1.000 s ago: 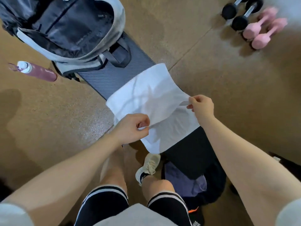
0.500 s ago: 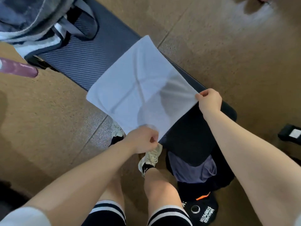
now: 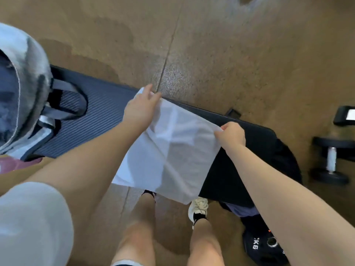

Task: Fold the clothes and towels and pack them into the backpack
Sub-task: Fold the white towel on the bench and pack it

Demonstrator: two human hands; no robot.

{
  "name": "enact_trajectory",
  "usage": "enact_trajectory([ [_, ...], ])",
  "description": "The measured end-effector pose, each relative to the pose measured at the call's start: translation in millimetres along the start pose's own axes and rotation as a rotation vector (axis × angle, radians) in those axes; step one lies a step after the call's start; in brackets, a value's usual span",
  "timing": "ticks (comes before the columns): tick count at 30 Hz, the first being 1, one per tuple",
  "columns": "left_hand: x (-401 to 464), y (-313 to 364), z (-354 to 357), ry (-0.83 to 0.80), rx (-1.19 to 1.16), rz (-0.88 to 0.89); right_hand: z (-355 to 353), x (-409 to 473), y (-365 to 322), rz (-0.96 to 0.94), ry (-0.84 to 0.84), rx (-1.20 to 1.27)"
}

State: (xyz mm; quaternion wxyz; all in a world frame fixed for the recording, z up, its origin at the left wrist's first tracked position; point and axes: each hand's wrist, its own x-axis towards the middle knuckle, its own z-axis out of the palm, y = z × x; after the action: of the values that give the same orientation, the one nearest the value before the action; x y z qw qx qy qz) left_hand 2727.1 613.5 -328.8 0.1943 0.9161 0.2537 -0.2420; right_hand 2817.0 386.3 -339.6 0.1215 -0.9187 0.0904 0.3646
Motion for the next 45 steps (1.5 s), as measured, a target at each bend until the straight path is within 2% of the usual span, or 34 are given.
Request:
enact_trajectory([
  [2, 22, -14, -9, -0.012, 0.097, 0.014, 0, 3, 2, -0.010, -0.024, 0.061],
  [4, 38, -24, -16, -0.042, 0.255, 0.106, -8, 7, 0, -0.014, -0.010, 0.125],
  [5, 45, -25, -20, -0.061, 0.254, 0.122, -12, 9, -2, -0.021, 0.008, 0.149],
  [8, 59, -20, -34, -0.031, 0.107, 0.134, -24, 17, -13, -0.028, 0.087, 0.205],
  [11, 72, -13, -44, 0.044, -0.063, 0.065, -36, 30, -26, -0.022, 0.209, 0.349],
  [13, 73, -14, -44, 0.057, -0.162, 0.011, -38, 35, -31, -0.045, 0.247, 0.306],
  [16, 54, -19, -34, -0.004, -0.164, -0.003, -30, 20, -26, -0.025, 0.228, 0.202],
  [19, 13, -26, -18, 0.025, -0.138, -0.023, -13, -13, -3, -0.006, 0.204, 0.194],
  [22, -34, -35, 2, -0.005, -0.105, 0.004, 6, -48, 24, 0.043, 0.063, 0.203],
  [26, -84, -46, 25, -0.103, -0.145, -0.124, 32, -85, 51, 0.117, -0.068, 0.209],
  [32, -123, -50, 52, -0.082, -0.228, -0.330, 66, -108, 67, 0.295, 0.025, 0.357],
  [38, -115, -43, 69, 0.008, -0.237, -0.479, 88, -115, 80, 0.357, 0.111, 0.524],
  [42, -109, -44, 70, 0.011, -0.150, -0.432, 98, -106, 92, 0.336, 0.127, 0.430],
  [45, -113, -53, 64, 0.027, -0.190, -0.331, 96, -107, 89, 0.312, 0.159, 0.380],
])
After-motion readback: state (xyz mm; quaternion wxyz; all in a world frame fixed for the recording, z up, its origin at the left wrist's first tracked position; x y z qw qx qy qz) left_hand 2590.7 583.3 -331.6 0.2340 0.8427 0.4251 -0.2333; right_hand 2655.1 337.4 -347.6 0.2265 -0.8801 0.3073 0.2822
